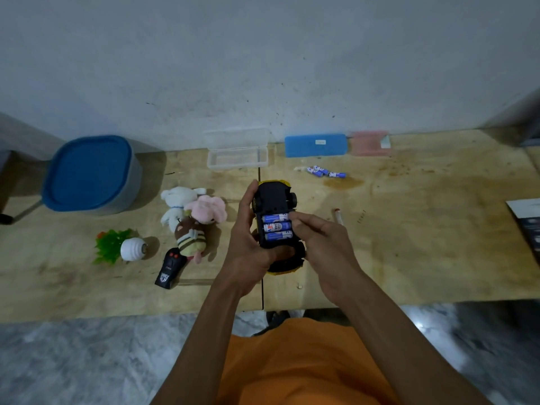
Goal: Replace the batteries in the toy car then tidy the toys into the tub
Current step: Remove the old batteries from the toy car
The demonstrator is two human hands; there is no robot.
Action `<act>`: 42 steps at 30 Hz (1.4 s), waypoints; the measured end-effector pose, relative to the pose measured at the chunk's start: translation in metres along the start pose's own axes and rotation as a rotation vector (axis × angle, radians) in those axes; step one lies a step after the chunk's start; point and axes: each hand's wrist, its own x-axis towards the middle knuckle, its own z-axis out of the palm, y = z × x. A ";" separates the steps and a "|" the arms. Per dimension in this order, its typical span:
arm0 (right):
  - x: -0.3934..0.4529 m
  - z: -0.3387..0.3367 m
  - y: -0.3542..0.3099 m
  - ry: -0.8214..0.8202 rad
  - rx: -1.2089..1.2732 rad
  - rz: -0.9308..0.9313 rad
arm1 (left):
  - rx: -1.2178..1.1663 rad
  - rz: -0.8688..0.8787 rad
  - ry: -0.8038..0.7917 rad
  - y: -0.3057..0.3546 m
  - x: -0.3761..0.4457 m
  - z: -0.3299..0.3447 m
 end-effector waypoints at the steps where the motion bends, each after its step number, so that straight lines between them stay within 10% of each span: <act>1: -0.001 0.000 -0.001 -0.003 0.024 0.012 | 0.000 0.002 0.004 0.000 -0.001 0.000; 22: 0.019 0.006 -0.006 0.048 -0.667 -0.631 | -0.082 -0.099 -0.058 -0.006 -0.002 -0.009; 37: 0.014 0.006 -0.026 0.005 -0.189 -0.338 | -0.088 -0.144 -0.055 0.003 -0.004 -0.015; 42: 0.017 0.007 -0.031 -0.179 -0.804 -0.411 | -0.088 -0.147 -0.113 0.005 -0.007 -0.012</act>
